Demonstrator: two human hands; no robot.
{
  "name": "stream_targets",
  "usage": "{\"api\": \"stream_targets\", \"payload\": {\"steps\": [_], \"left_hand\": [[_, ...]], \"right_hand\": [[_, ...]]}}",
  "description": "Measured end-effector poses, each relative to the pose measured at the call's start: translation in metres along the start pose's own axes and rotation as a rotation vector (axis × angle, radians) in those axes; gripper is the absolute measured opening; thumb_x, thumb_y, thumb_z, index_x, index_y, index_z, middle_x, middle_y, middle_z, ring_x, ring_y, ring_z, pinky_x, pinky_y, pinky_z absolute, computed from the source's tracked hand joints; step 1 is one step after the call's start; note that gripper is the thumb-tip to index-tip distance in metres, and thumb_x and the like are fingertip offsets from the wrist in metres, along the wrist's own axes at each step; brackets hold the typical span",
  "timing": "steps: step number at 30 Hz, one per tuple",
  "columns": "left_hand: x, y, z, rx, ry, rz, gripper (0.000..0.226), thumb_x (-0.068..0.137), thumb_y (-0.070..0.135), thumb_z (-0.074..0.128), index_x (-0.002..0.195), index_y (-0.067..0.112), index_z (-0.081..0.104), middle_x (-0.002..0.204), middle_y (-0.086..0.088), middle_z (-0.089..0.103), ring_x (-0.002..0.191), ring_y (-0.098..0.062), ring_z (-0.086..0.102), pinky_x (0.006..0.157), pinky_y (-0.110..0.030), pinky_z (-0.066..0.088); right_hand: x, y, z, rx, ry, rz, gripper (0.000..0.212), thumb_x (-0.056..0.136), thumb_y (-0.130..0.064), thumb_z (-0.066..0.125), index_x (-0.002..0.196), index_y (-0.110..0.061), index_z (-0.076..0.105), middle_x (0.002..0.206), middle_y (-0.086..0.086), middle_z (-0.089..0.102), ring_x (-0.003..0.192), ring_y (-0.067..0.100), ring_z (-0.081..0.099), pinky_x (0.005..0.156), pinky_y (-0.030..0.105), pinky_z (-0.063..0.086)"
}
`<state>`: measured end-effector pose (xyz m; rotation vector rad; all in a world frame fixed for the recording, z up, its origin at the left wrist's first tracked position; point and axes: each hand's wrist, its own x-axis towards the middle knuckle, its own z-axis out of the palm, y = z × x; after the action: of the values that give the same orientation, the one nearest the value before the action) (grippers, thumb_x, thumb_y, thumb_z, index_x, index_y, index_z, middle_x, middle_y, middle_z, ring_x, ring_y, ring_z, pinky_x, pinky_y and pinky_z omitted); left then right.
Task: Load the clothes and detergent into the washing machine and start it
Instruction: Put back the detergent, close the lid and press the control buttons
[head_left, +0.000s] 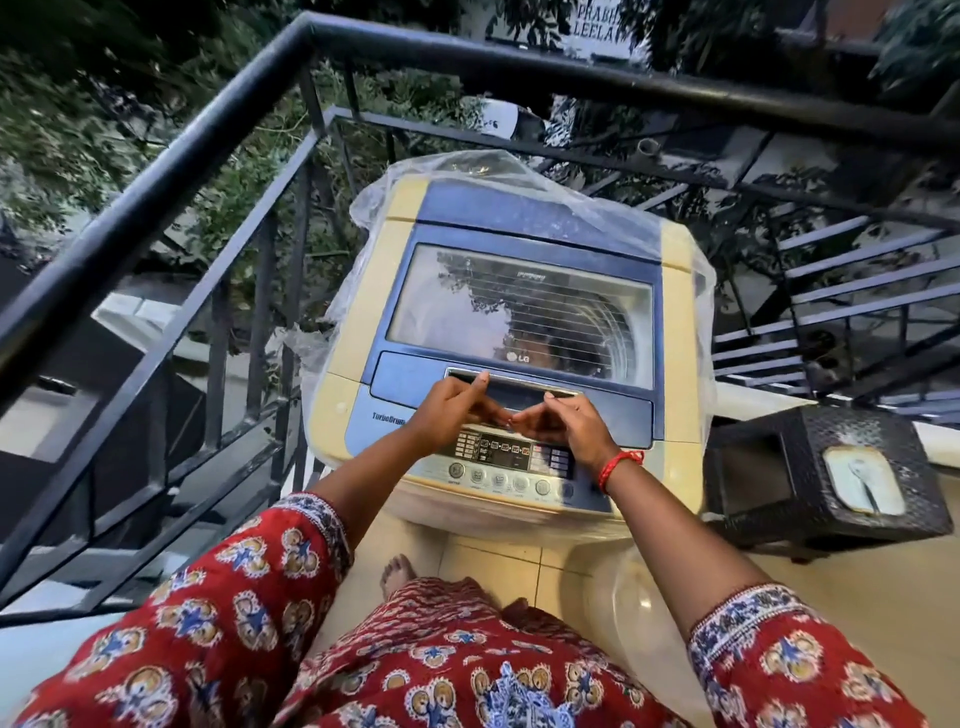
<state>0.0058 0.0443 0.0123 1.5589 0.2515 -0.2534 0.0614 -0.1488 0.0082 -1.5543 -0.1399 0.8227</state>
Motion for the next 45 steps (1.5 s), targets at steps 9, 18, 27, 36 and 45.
{"api": "stream_targets", "payload": {"steps": [9,18,27,36,45], "left_hand": [[0.016,0.0,-0.016,-0.07,-0.148,-0.112,0.05,0.103,0.025,0.038,0.081,-0.007,0.069,0.08,-0.01,0.076,0.082,-0.023,0.072,0.074,-0.025,0.057],[0.012,-0.011,-0.013,-0.076,-0.115,-0.061,0.044,0.102,0.015,0.038,0.082,-0.008,0.07,0.083,-0.012,0.075,0.088,-0.026,0.072,0.077,-0.025,0.055],[0.01,-0.006,-0.012,-0.105,-0.106,-0.063,0.047,0.101,0.012,0.039,0.07,0.008,0.073,0.082,-0.012,0.075,0.088,-0.028,0.071,0.079,-0.028,0.056],[0.01,-0.005,-0.011,-0.155,-0.108,-0.079,0.052,0.101,0.01,0.038,0.064,0.008,0.075,0.077,-0.009,0.075,0.083,-0.022,0.072,0.077,-0.026,0.056],[0.008,-0.002,-0.009,-0.158,-0.105,-0.07,0.052,0.101,0.007,0.037,0.065,0.008,0.074,0.074,-0.007,0.075,0.078,-0.019,0.072,0.074,-0.024,0.056]], "right_hand": [[0.008,0.006,-0.006,-0.009,-0.051,-0.009,0.042,0.103,-0.013,0.033,0.103,0.012,0.067,0.094,0.013,0.074,0.091,0.02,0.07,0.076,0.024,0.054],[0.009,0.01,-0.007,-0.025,-0.075,-0.06,0.043,0.103,-0.013,0.033,0.102,0.015,0.066,0.099,0.022,0.072,0.096,0.028,0.07,0.085,0.03,0.055],[0.01,0.01,-0.008,-0.012,-0.093,-0.036,0.043,0.103,-0.014,0.032,0.103,0.012,0.067,0.097,0.015,0.074,0.097,0.025,0.07,0.083,0.028,0.056],[0.009,0.009,-0.008,-0.009,-0.105,-0.032,0.043,0.104,-0.015,0.032,0.102,0.008,0.068,0.095,0.01,0.075,0.096,0.021,0.07,0.079,0.024,0.054],[0.01,0.008,-0.008,-0.023,-0.103,-0.037,0.043,0.104,-0.017,0.033,0.1,0.005,0.07,0.098,0.014,0.074,0.099,0.027,0.069,0.087,0.033,0.055]]}}
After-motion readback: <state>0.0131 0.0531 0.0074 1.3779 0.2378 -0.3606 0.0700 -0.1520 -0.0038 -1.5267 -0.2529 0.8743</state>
